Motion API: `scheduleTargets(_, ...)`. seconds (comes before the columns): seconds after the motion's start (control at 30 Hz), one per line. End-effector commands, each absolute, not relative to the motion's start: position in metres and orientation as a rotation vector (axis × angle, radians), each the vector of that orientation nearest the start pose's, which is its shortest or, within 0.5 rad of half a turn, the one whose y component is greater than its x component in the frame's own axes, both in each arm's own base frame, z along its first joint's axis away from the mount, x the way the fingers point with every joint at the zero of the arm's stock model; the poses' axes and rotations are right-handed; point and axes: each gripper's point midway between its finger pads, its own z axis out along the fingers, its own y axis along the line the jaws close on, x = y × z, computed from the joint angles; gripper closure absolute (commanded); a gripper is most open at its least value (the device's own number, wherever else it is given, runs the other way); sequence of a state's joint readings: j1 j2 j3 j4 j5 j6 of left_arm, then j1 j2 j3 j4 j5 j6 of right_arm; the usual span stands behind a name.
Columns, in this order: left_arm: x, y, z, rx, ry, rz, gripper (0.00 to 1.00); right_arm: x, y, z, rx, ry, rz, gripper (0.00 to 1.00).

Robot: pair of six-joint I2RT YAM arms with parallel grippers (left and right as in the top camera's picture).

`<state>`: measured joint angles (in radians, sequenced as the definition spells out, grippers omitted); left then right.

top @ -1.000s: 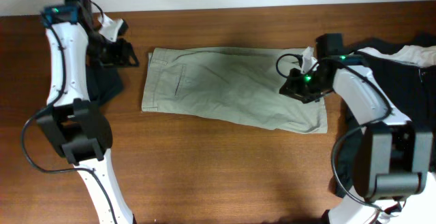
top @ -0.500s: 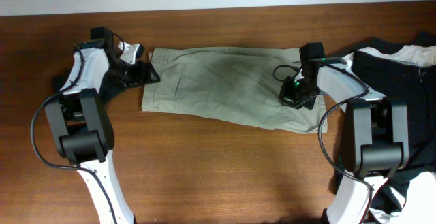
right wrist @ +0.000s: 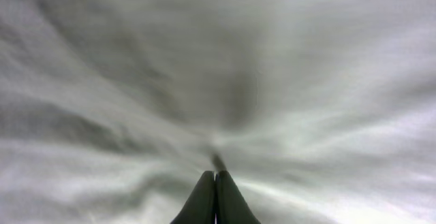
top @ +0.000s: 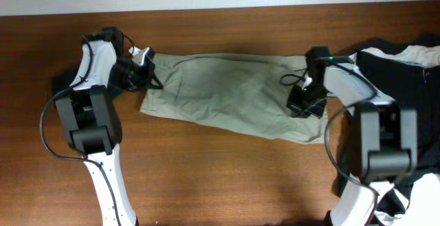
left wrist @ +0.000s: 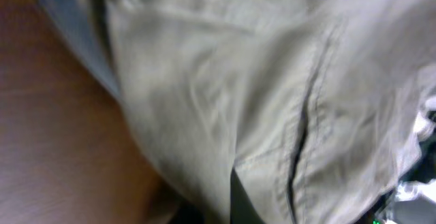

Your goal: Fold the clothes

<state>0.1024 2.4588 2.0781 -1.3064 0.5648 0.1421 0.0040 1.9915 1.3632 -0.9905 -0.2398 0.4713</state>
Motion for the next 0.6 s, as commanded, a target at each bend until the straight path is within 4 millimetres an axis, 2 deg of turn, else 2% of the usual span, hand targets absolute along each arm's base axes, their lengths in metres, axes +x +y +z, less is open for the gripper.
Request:
scheduleTargets(0.0, 0.468, 0.015, 0.108, 0.166, 3.049, -0.387, 1.0, 0.357, 0.015, 0.095, 0.777, 2.921, 0.36, 0.95)
scheduleTargets(0.03, 0.468, 0.018, 0.124, 0.166, 3.033, -0.37, 1.0, 0.356, 0.009, 0.112, 0.777, 2.871, 0.367, 0.95)
scheduleTargets(0.1, 0.464, 0.036, 0.165, 0.154, 2.986, -0.248, 1.0, 0.349, -0.005, 0.149, 0.779, 2.768, 0.371, 0.94)
scheduleTargets(0.17, 0.458, 0.045, 0.203, 0.15, 2.904, -0.196, 0.99, 0.343, -0.012, 0.171, 0.751, 2.711, 0.367, 0.94)
scheduleTargets(0.2, 0.456, 0.045, 0.214, 0.156, 2.879, -0.186, 1.0, 0.342, -0.015, 0.177, 0.749, 2.69, 0.365, 0.94)
scheduleTargets(0.27, 0.452, 0.03, 0.234, 0.203, 2.833, -0.175, 1.0, 0.34, -0.015, 0.185, 0.745, 2.668, 0.368, 0.94)
scheduleTargets(0.4, 0.452, -0.025, 0.233, 0.322, 2.84, -0.138, 1.0, 0.339, -0.015, 0.184, 0.737, 2.676, 0.365, 0.94)
scheduleTargets(0.43, 0.451, -0.046, 0.232, 0.339, 2.844, -0.114, 1.0, 0.339, -0.015, 0.184, 0.736, 2.675, 0.365, 0.94)
scheduleTargets(0.47, 0.448, -0.068, 0.227, 0.388, 2.857, -0.112, 0.99, 0.339, -0.015, 0.184, 0.735, 2.673, 0.364, 0.94)
scheduleTargets(0.57, 0.438, -0.113, 0.194, 0.4, 2.959, -0.116, 1.0, 0.34, -0.016, 0.184, 0.73, 2.671, 0.363, 0.94)
